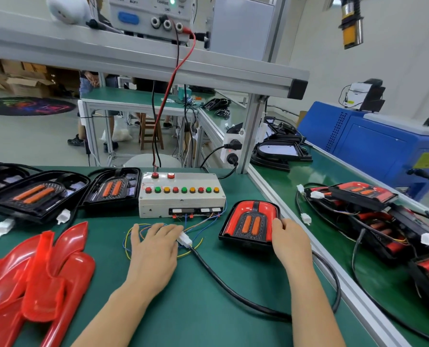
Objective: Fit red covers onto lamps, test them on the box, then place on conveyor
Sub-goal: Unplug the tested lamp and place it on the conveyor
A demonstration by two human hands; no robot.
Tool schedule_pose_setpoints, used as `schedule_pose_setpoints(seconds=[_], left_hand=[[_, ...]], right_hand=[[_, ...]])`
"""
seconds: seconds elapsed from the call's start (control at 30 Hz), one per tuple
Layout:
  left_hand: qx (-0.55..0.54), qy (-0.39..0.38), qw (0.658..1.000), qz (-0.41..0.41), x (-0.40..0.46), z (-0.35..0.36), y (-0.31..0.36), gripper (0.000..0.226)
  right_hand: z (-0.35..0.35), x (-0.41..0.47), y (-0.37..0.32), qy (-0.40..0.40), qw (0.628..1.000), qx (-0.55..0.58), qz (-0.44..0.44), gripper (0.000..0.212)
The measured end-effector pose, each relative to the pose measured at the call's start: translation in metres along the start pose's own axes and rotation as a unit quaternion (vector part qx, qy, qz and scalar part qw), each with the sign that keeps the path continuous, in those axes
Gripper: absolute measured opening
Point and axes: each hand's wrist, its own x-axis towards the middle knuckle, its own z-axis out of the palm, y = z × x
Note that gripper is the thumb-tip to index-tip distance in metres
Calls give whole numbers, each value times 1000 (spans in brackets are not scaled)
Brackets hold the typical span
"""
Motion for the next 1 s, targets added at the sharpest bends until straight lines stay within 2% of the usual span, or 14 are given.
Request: schedule_pose_setpoints(seconds=[0.2,0.3,0.4,0.53,0.63,0.77,1.0], left_hand=[[31,-28,999,-12,2,-1,-3,48],[62,-57,996,-23,2,0,-4,50],[66,-67,995,-26,3,0,-3,49],[52,-65,996,-31,4,2,-5,49],[49,-63,996,-32,5,2,-6,49],[46,-58,997,-28,6,2,-6,50],[21,-37,999,-5,6,0,-5,50]], right_hand=[[-3,-17,-20,76,988,-109,-76,35],[5,-28,-32,45,985,-142,-91,26],[24,-42,-44,8,974,-177,-141,34],[53,-62,-60,-29,953,-183,-239,35],[71,-72,-64,-63,938,-199,-278,38],[84,-76,-62,-75,921,-238,-299,44],[86,-77,-61,-81,917,-229,-316,32]])
